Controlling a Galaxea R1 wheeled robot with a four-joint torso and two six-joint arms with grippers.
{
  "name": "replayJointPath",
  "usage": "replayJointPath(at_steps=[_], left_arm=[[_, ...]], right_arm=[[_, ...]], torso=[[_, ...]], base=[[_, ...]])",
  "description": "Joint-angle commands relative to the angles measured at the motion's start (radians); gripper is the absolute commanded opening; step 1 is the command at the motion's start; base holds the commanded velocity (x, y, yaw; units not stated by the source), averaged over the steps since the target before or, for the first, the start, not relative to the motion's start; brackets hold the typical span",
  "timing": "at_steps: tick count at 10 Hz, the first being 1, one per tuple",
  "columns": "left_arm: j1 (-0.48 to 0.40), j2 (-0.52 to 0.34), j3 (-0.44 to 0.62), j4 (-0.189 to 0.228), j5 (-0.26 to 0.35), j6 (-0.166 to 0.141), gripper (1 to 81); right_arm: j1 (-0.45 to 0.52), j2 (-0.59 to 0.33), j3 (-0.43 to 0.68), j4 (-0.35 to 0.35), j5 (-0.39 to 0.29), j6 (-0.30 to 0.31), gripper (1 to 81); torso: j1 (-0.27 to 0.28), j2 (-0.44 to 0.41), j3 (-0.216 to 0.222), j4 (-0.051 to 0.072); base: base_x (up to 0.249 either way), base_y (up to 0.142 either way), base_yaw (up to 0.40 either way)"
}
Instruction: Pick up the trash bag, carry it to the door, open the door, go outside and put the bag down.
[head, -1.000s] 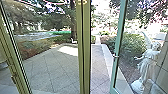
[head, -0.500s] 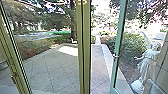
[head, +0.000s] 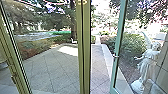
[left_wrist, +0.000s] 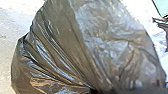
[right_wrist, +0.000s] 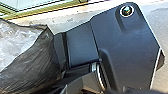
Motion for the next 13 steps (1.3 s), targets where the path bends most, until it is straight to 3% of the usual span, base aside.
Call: replayJointPath(at_steps=[1,13], left_arm=[[-0.054,0.002,0.001,0.017,0.064,0.008,1.0],[-0.057,-0.001,-0.001,0.015,0.065,0.008,1.0]], right_arm=[[0.055,0.008,0.009,0.004,-0.051,-0.007,81.1],[0.050,0.016,0.003,0.006,-0.051,-0.007,81.1]], torso=[[0.000,0.000,0.000,0.000],[0.000,0.000,0.000,0.000]], base=[[0.000,0.000,-0.122],[0.000,0.000,-0.214]])
